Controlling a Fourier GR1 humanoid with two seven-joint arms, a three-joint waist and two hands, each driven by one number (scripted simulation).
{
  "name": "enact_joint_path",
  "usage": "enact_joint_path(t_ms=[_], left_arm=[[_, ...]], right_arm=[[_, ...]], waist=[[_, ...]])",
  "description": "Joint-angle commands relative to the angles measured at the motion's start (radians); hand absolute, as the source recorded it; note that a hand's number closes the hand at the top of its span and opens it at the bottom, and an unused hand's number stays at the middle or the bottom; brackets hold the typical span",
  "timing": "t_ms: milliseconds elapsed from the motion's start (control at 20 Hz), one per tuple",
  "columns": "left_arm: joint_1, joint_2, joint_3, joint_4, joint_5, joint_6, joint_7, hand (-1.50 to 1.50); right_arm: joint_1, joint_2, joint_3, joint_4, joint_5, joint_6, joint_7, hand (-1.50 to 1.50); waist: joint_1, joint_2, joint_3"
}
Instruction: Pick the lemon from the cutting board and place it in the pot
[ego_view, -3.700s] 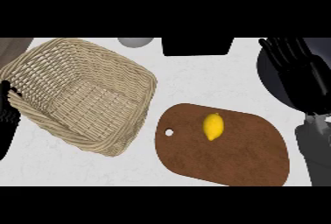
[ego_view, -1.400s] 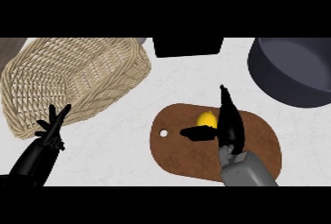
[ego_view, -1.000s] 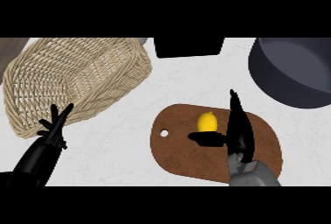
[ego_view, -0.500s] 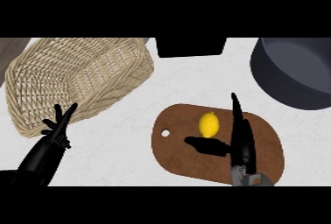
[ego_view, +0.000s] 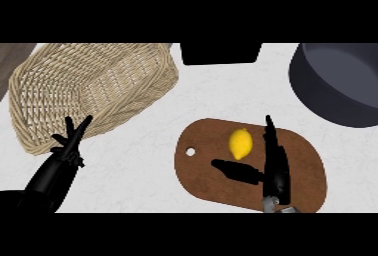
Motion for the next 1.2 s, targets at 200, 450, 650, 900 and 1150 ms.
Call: enact_joint_path(t_ms=[200, 450, 650, 900, 1150], left_arm=[[-0.045, -0.054, -0.063, 0.192, 0.012, -0.031, 0.068, 0.00], [-0.045, -0.061, -0.048, 0.229, 0.011, -0.037, 0.051, 0.00], [-0.045, -0.081, -0.063, 0.212, -0.004, -0.018, 0.073, 0.00], [-0.021, -0.061, -0.053, 0.210, 0.008, -0.046, 0.072, 0.00], [0.060, -0.039, -0.005, 0.090, 0.008, 0.001, 0.071, 0.00]], right_arm=[[-0.026, -0.050, 0.031, 0.173, 0.002, 0.042, -0.167, 1.50], [0.007, 0.004, -0.013, 0.208, -0.158, 0.016, -0.340, 1.50], [0.012, 0.004, -0.036, 0.214, -0.221, -0.001, -0.434, 1.50], [-0.023, 0.005, 0.022, 0.289, -0.145, -0.124, -0.546, 1.50], [0.082, -0.334, -0.281, 0.210, -0.380, 0.198, -0.700, 1.50]], waist=[[-0.002, 0.034, -0.031], [-0.007, 0.032, -0.029], [-0.008, 0.028, -0.029], [0.005, 0.029, -0.031], [-0.071, 0.027, -0.022]])
